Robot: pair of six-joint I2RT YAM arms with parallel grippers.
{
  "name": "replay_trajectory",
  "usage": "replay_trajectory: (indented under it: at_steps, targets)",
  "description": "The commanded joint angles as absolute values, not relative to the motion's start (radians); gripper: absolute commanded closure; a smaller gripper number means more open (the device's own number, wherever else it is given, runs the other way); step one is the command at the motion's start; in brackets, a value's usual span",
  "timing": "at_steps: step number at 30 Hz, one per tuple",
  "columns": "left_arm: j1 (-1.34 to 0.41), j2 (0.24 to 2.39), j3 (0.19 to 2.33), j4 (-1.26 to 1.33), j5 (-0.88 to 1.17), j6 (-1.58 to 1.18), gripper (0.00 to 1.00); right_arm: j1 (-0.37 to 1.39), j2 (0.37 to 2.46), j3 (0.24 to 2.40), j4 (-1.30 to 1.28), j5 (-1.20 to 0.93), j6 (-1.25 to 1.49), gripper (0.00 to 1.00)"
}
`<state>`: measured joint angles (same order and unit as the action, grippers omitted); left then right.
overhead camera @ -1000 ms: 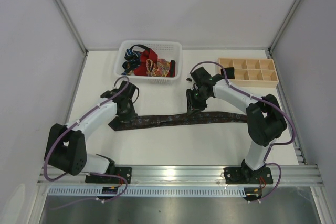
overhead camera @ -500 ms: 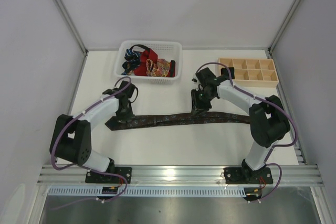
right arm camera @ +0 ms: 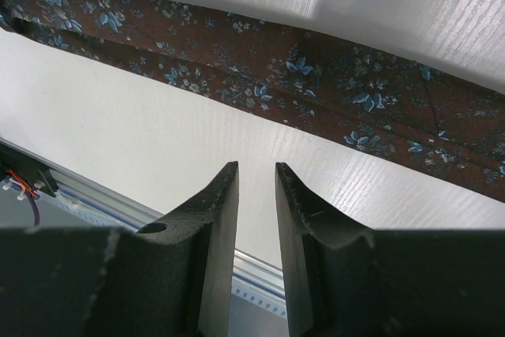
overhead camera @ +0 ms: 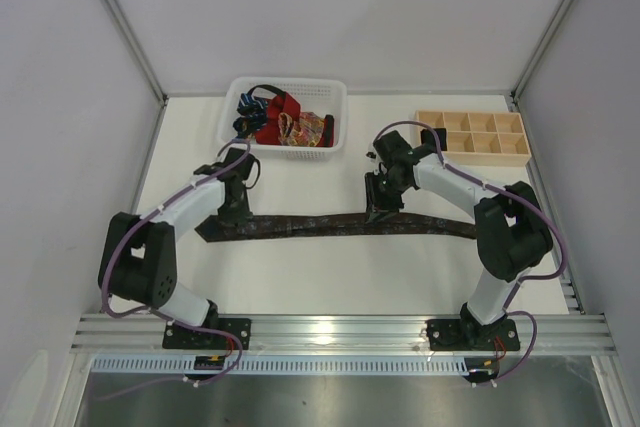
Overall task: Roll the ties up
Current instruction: Flatten the tie
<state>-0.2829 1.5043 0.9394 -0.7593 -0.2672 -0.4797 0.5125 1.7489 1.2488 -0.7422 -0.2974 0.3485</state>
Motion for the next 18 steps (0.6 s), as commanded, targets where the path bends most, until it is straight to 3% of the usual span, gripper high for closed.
replay_trajectory:
  at_steps: [1,4,9,12,14,16,18]
  targets:
    - [-0.258,1.542,0.988,-0.701,-0.299,-0.419,0.85,0.514,1.700,1.249,-0.739,-0.298,0.359,0.69]
    - [-0.253,1.577,0.989,-0.666,-0.301,-0.388,0.82,0.512,1.695,1.241,-0.749,-0.290,0.356,0.70]
    - [-0.232,1.615,1.029,-0.655,-0.368,-0.371,0.59,0.509,1.678,1.218,-0.755,-0.298,0.365,0.70]
    - [-0.232,1.563,1.045,-0.669,-0.393,-0.380,0.37,0.506,1.663,1.200,-0.759,-0.302,0.371,0.70]
    - [-0.232,1.497,1.052,-0.684,-0.382,-0.387,0.31,0.497,1.641,1.183,-0.767,-0.298,0.371,0.69]
    - [-0.232,1.444,1.043,-0.693,-0.350,-0.400,0.27,0.473,1.628,1.167,-0.773,-0.301,0.365,0.69]
    - [-0.232,1.419,1.025,-0.683,-0.264,-0.405,0.32,0.445,1.608,1.155,-0.788,-0.296,0.359,0.70]
